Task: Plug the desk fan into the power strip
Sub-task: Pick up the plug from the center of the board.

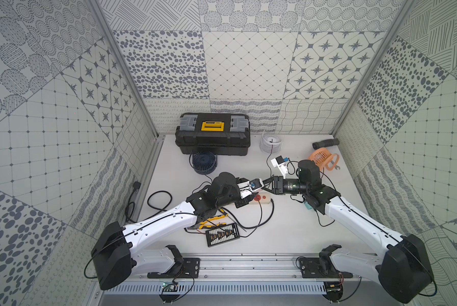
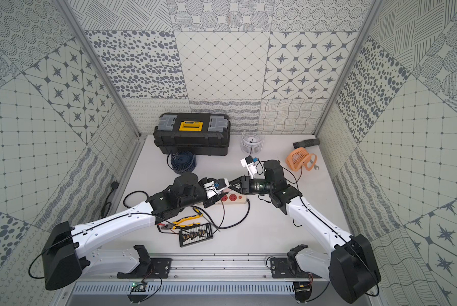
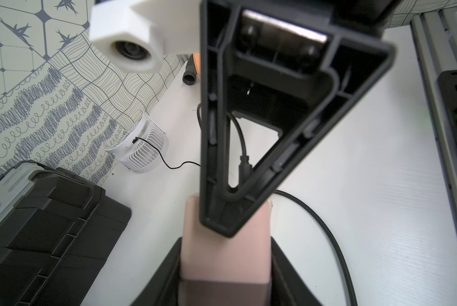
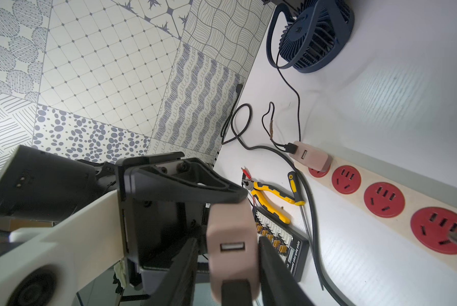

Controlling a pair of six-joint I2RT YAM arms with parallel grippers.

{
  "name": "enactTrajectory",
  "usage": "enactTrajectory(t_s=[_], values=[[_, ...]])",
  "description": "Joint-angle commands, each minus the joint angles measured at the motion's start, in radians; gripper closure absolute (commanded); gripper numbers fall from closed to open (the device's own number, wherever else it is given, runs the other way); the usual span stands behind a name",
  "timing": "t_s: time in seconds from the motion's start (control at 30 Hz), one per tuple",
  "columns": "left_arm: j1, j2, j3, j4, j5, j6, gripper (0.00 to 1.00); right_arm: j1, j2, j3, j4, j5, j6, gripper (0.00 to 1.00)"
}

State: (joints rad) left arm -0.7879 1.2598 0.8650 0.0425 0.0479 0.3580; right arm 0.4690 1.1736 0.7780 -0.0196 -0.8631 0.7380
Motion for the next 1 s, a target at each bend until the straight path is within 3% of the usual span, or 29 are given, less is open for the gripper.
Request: enactTrajectory(t_s=[0.0, 0.3, 0.53, 0.6, 0.73, 0.87, 0.97], values=[[-0.006, 0.007, -0.002, 0.075, -0.011, -0.009, 0.7, 0.006, 0.0, 0.014, 0.032, -0.039, -0.023, 0.62], [-0.007, 0.008, -0.005, 0.088, -0.005, -0.017, 0.7, 0.011, 0.038, 0.013, 0.063, -0.077, -0.014, 0.63], [-0.007, 0.013, -0.017, 0.092, -0.006, -0.02, 0.7, 0.012, 0.025, 0.006, 0.083, -0.065, -0.036, 0.84], [-0.006, 0.01, -0.017, 0.084, -0.014, -0.05, 0.62, 0.011, 0.022, 0.007, 0.082, -0.064, -0.071, 0.86], [-0.005, -0.032, -0.024, 0.061, -0.07, -0.21, 0.31, 0.012, -0.002, 0.038, -0.042, 0.001, -0.283, 0.88], [0.009, -0.113, -0.053, 0.006, -0.146, -0.413, 0.23, 0.011, -0.011, 0.07, -0.152, 0.104, -0.54, 0.88], [0.09, -0.175, -0.105, -0.061, -0.091, -0.596, 0.22, 0.016, 0.011, 0.119, -0.245, 0.218, -0.722, 0.87]])
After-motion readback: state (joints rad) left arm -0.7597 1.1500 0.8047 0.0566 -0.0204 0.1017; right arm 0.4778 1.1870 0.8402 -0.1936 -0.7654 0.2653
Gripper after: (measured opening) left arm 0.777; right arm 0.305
